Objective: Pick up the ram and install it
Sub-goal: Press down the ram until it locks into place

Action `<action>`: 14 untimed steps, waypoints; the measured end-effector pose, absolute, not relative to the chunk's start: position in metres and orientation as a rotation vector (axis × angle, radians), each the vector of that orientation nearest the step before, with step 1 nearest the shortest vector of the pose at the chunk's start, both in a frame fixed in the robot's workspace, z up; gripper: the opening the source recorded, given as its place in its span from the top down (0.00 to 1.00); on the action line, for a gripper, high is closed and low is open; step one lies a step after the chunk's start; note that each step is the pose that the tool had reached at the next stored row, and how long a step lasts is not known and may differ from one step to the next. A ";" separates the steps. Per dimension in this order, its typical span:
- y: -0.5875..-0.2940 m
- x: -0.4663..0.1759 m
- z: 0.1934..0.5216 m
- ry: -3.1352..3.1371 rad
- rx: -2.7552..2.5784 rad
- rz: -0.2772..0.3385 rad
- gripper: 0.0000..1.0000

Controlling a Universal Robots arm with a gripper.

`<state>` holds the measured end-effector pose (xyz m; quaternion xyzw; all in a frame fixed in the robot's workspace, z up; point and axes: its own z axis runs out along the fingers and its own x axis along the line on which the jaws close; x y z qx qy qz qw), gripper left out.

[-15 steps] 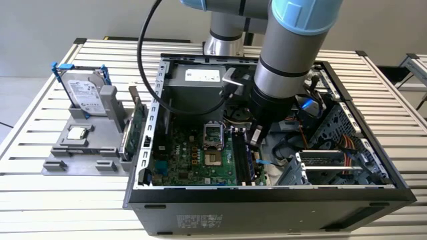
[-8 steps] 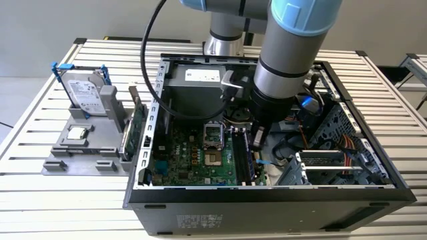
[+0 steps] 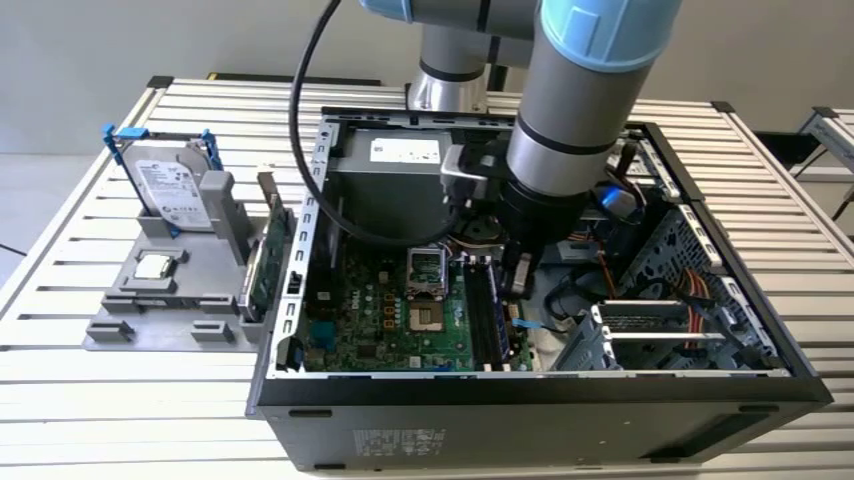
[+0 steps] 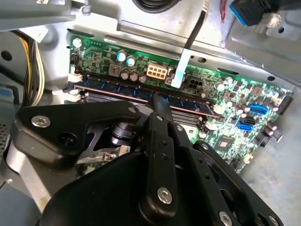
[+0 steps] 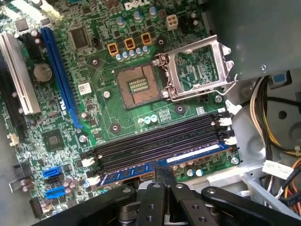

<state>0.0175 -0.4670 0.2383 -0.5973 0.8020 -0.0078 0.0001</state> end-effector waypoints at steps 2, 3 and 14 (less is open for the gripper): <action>-0.466 0.017 0.238 2.500 -1.902 -0.024 1.00; -0.466 0.017 0.238 2.489 -1.916 -0.024 1.00; -0.464 0.017 0.237 2.362 -2.069 -0.024 1.00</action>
